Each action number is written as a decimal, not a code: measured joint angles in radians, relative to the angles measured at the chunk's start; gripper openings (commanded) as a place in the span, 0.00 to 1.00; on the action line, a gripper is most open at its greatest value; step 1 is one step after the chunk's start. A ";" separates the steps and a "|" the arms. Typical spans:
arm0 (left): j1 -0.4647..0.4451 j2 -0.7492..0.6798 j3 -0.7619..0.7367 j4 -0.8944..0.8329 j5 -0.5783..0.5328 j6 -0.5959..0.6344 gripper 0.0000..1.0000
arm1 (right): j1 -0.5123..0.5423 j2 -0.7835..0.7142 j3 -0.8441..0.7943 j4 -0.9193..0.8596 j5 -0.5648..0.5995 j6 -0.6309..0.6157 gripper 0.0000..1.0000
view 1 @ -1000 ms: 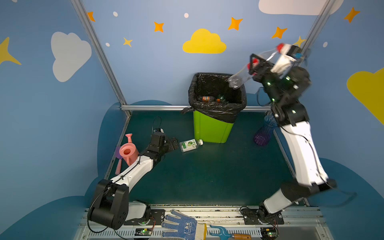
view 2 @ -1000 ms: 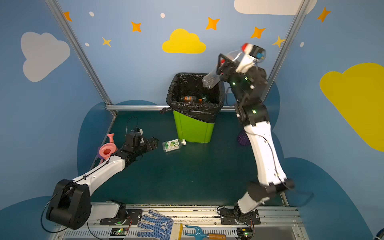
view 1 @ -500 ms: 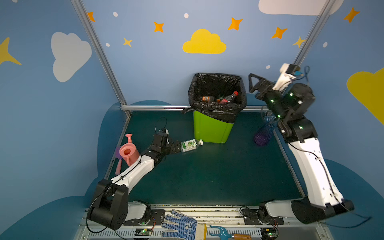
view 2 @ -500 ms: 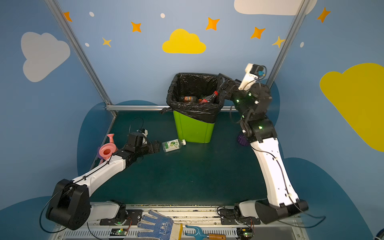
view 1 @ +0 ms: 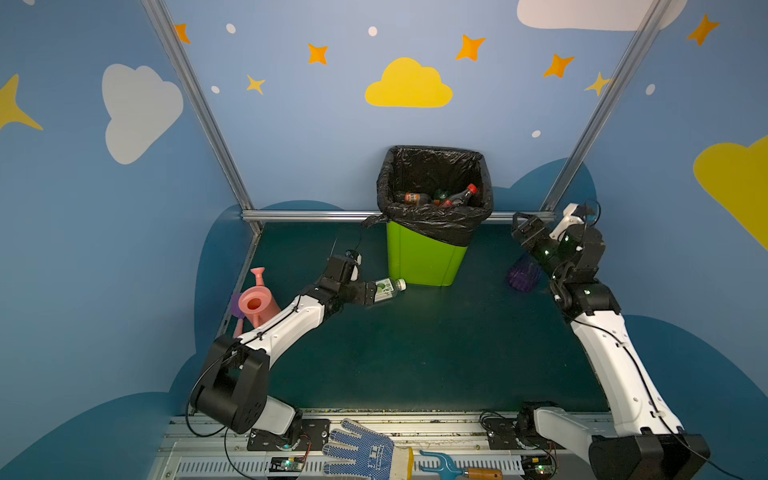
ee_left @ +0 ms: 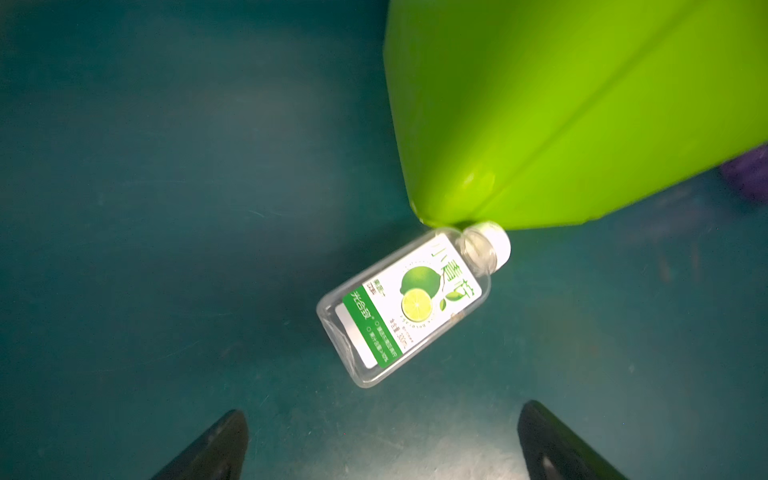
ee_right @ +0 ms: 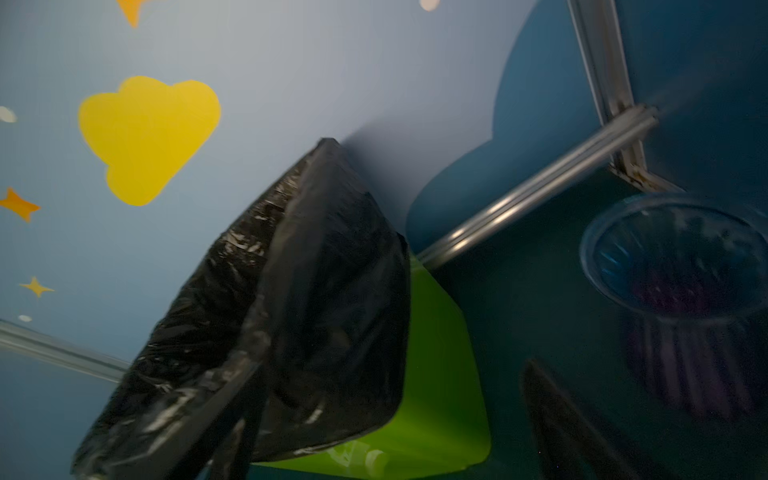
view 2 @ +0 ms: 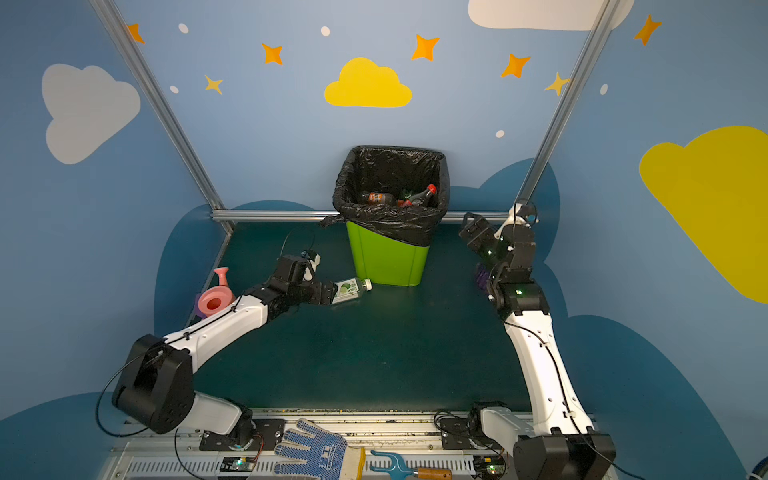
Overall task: Throw the plastic bottles in the bin
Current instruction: 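Lower the left gripper to the lime-label bottle while the right draws back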
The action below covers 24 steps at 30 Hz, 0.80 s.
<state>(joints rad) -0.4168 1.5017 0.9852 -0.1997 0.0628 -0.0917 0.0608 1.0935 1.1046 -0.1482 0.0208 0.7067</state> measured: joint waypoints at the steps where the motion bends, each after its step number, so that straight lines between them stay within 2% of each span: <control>1: -0.008 0.024 0.021 -0.014 0.000 0.019 1.00 | -0.020 -0.021 -0.055 -0.003 -0.010 0.025 0.94; 7: -0.062 0.145 0.137 -0.095 -0.031 0.143 1.00 | -0.105 -0.084 -0.290 0.000 -0.091 0.127 0.94; 14: -0.086 0.290 0.311 -0.177 -0.063 0.294 1.00 | -0.160 -0.113 -0.478 0.004 -0.171 0.200 0.94; 24: -0.085 0.512 0.542 -0.338 -0.077 0.467 0.98 | -0.229 -0.168 -0.581 0.020 -0.225 0.259 0.94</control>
<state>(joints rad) -0.5022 2.0140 1.5272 -0.5381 -0.0147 0.3748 -0.1680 0.9257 0.5236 -0.1284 -0.2043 0.9657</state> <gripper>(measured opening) 0.985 0.938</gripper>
